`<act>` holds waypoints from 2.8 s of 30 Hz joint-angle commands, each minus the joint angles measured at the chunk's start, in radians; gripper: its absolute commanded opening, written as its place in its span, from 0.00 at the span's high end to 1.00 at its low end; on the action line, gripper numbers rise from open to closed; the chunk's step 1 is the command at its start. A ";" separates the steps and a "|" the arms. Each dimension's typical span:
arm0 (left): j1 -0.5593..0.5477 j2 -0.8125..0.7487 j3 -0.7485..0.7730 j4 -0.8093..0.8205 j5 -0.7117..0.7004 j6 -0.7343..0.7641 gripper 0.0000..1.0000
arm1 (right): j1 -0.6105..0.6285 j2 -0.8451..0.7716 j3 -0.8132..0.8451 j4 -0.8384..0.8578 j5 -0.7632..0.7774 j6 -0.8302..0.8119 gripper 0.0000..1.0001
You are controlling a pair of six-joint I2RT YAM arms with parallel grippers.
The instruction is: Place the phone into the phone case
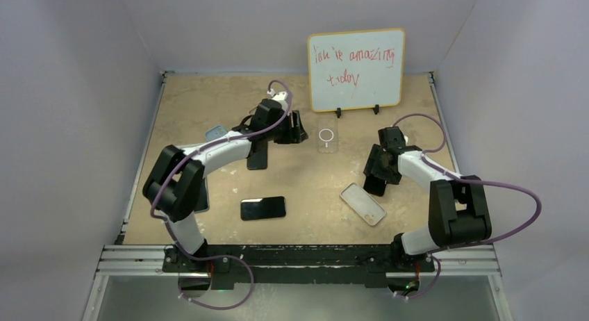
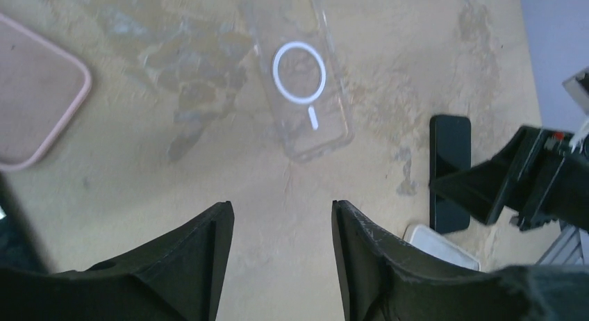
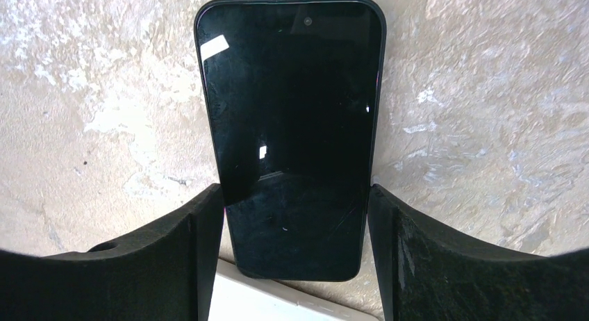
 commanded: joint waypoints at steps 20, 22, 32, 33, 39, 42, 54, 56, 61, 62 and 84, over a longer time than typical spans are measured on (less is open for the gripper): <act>-0.084 0.383 0.296 0.140 -0.187 -0.110 0.61 | 0.000 -0.047 -0.007 0.013 -0.059 0.007 0.39; -0.088 0.405 0.316 0.129 -0.192 -0.109 0.61 | 0.000 -0.059 -0.009 0.010 -0.055 0.010 0.39; -0.103 0.473 0.347 0.100 -0.203 -0.096 0.61 | 0.000 -0.085 -0.008 0.007 -0.045 0.017 0.39; -0.104 0.478 0.349 0.097 -0.203 -0.094 0.61 | 0.000 -0.091 -0.006 0.006 -0.041 0.017 0.39; -0.115 0.512 0.407 -0.019 -0.209 -0.034 0.68 | 0.000 -0.125 0.001 0.005 -0.042 0.028 0.40; -0.119 0.494 0.400 -0.083 -0.221 -0.018 0.80 | 0.000 -0.135 -0.004 0.001 -0.048 0.026 0.41; -0.125 0.188 0.068 -0.119 -0.218 0.018 1.00 | 0.002 -0.206 -0.064 0.012 -0.166 0.048 0.44; -0.134 0.141 0.008 -0.116 -0.218 -0.004 1.00 | 0.004 -0.221 -0.073 0.019 -0.197 0.054 0.44; -0.164 0.061 -0.086 -0.148 -0.239 -0.072 1.00 | 0.020 -0.283 -0.087 0.016 -0.264 0.090 0.46; -0.176 0.045 -0.103 -0.151 -0.236 -0.085 1.00 | 0.026 -0.299 -0.091 0.018 -0.276 0.099 0.46; 0.048 -0.417 -0.291 -0.026 0.272 -0.136 0.13 | 0.265 -0.407 -0.037 0.013 -0.330 0.297 0.46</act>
